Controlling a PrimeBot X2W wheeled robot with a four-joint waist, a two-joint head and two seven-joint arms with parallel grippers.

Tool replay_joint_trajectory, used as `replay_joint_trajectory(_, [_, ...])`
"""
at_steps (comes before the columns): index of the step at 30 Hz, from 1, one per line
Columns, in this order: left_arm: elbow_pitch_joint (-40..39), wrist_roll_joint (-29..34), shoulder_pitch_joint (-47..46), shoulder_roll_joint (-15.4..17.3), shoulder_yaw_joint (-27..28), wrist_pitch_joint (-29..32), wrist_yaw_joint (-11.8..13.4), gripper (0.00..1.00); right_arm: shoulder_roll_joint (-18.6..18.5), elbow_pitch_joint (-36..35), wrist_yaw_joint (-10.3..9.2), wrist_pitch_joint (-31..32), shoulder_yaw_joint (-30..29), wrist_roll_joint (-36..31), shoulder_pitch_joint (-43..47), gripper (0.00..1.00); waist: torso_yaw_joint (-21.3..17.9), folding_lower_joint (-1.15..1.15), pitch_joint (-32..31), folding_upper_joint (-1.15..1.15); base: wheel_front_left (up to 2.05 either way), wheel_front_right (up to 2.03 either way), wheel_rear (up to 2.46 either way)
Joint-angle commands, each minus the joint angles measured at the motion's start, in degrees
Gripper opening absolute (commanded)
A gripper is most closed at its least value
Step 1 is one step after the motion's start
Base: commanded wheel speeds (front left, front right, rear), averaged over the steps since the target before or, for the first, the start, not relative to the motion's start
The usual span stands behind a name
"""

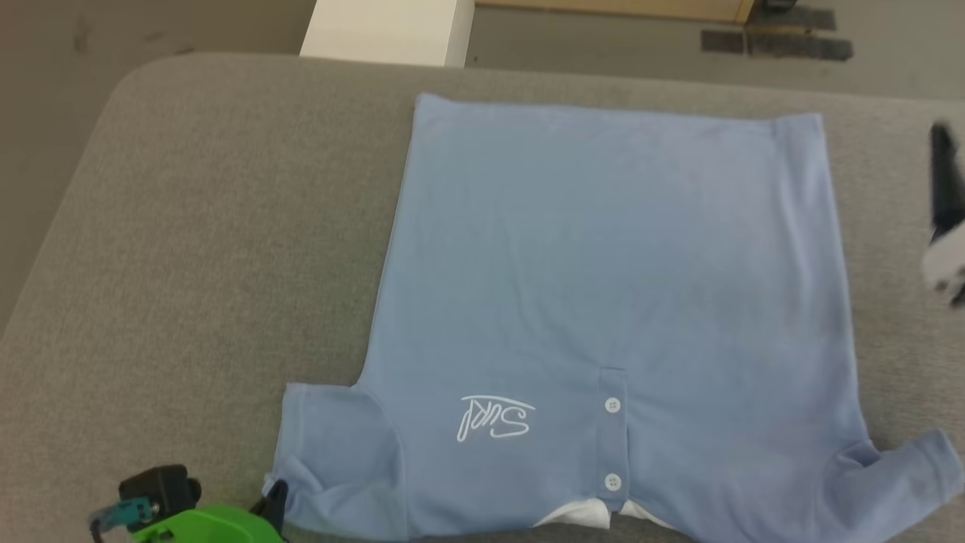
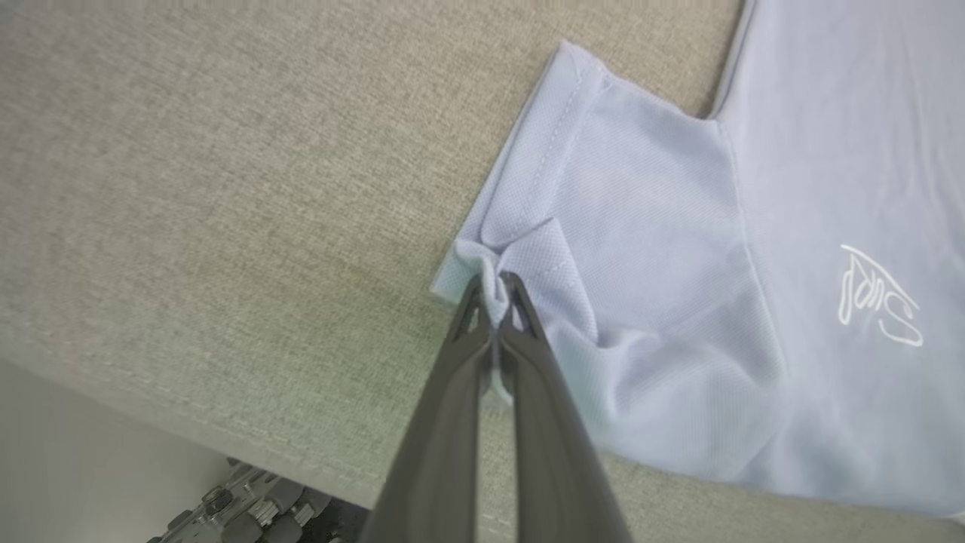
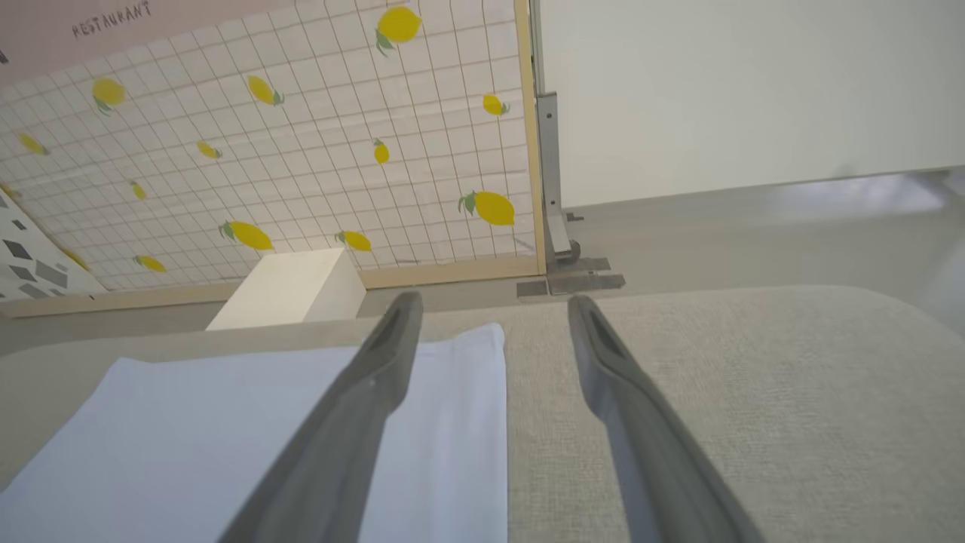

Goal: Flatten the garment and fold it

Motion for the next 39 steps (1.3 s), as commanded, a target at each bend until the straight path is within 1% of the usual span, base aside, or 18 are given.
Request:
replay_joint_trajectory(1, [-0.29, 0.66, -1.55, 0.02, -0.36, -0.47, -0.45, 0.00, -1.45, 2.52, -0.09, -0.38, 0.23, -0.56, -3.52, 1.00, 3.26, 0.00, 5.03, 0.00, 0.00, 0.00, 0.00])
replay_joint_trajectory(3, [-0.37, 0.65, -2.71, -0.31, -0.89, -0.94, -0.71, 0.00, -3.49, 6.87, -0.09, 0.34, 0.54, -1.01, -8.48, 1.00, 4.45, 0.00, 7.29, 0.00, 0.00, 0.00, 0.00])
replay_joint_trajectory(7, [-0.20, 0.76, -4.62, -1.03, -2.04, -2.15, -1.15, 0.00, -7.00, 14.03, -0.09, 4.67, 1.76, -2.05, -17.28, 1.00, 6.70, 0.00, 12.01, 0.00, 0.00, 0.00, 0.00])
replay_joint_trajectory(10, [0.38, 0.73, -6.00, -1.63, -3.01, -3.18, -1.55, 0.00, -9.08, 18.24, -0.09, 9.85, 3.33, -2.83, -22.38, 1.00, 8.29, 0.00, 15.18, 0.00, 0.00, 0.00, 0.00])
replay_joint_trajectory(14, [1.13, 0.68, -7.43, -2.32, -4.26, -4.54, -1.97, 0.00, -11.54, 21.86, -0.09, 17.29, 4.80, -4.94, -26.64, 1.00, 9.89, 0.00, 18.16, 0.00, 0.00, 0.00, 0.00])
replay_joint_trajectory(19, [2.02, 0.46, -8.79, -2.90, -5.41, -5.99, -2.36, 0.00, -12.95, 24.01, -0.09, 27.41, 5.13, -7.81, -30.25, 1.00, 11.06, 0.00, 20.79, 0.00, 0.00, 0.00, 0.00])
replay_joint_trajectory(26, [3.28, 0.13, -9.88, -3.29, -6.18, -7.39, -2.53, 0.00, -13.37, 22.54, -0.09, 39.55, 5.42, -10.92, -32.11, 1.00, 11.46, 0.00, 22.80, 0.00, 0.00, 0.00, 0.00])
replay_joint_trajectory(27, [3.39, 0.11, -9.98, -3.31, -6.22, -7.53, -2.53, 0.00, -13.47, 22.07, -0.09, 40.76, 5.55, -11.12, -31.97, 0.82, 11.44, 0.00, 22.92, 0.00, 0.00, 0.00, 0.00])
replay_joint_trajectory(28, [3.52, 0.16, -10.08, -3.32, -6.27, -7.65, -2.51, 0.00, -13.57, 21.43, -0.09, 42.14, 5.60, -11.21, -31.73, 0.44, 11.38, 0.00, 23.03, 0.00, 0.00, 0.00, 0.00])
replay_joint_trajectory(30, [3.73, 0.26, -10.27, -3.34, -6.38, -7.81, -2.42, 0.00, -13.50, 20.14, -0.09, 44.26, 5.59, -11.02, -31.08, 0.04, 11.26, 0.00, 23.00, 0.00, 0.00, 0.00, 0.00])
replay_joint_trajectory(31, [3.81, 0.28, -10.33, -3.34, -6.42, -7.86, -2.39, 0.00, -13.47, 19.44, -0.09, 44.80, 5.56, -10.89, -30.71, 0.00, 11.20, 0.00, 22.92, 0.00, 0.00, 0.00, 0.00])
replay_joint_trajectory(33, [3.98, 0.33, -10.38, -3.33, -6.51, -7.95, -2.32, 0.00, -13.52, 17.39, -0.09, 44.37, 5.79, -10.51, -29.49, 0.00, 11.02, 0.00, 22.47, 0.00, 0.00, 0.00, 0.00])
replay_joint_trajectory(35, [4.14, 0.34, -10.38, -3.31, -6.58, -8.01, -2.28, 0.00, -13.61, 15.15, -0.09, 41.54, 5.73, -9.57, -27.77, 0.00, 10.90, 0.00, 21.67, 0.00, 0.00, 0.00, 0.00])
replay_joint_trajectory(37, [4.26, 0.35, -10.20, -3.23, -6.52, -8.12, -2.18, 0.00, -13.70, 12.98, -0.09, 36.73, 5.53, -8.39, -25.32, 0.00, 10.64, 0.00, 20.43, 0.00, 0.00, 0.00, 0.00])
replay_joint_trajectory(39, [4.40, 0.46, -9.77, -2.95, -6.39, -8.06, -1.98, 0.00, -13.65, 11.12, -0.09, 30.37, 5.12, -7.21, -22.15, 0.00, 10.17, 0.00, 18.68, 0.00, 0.00, 0.00, 0.00])
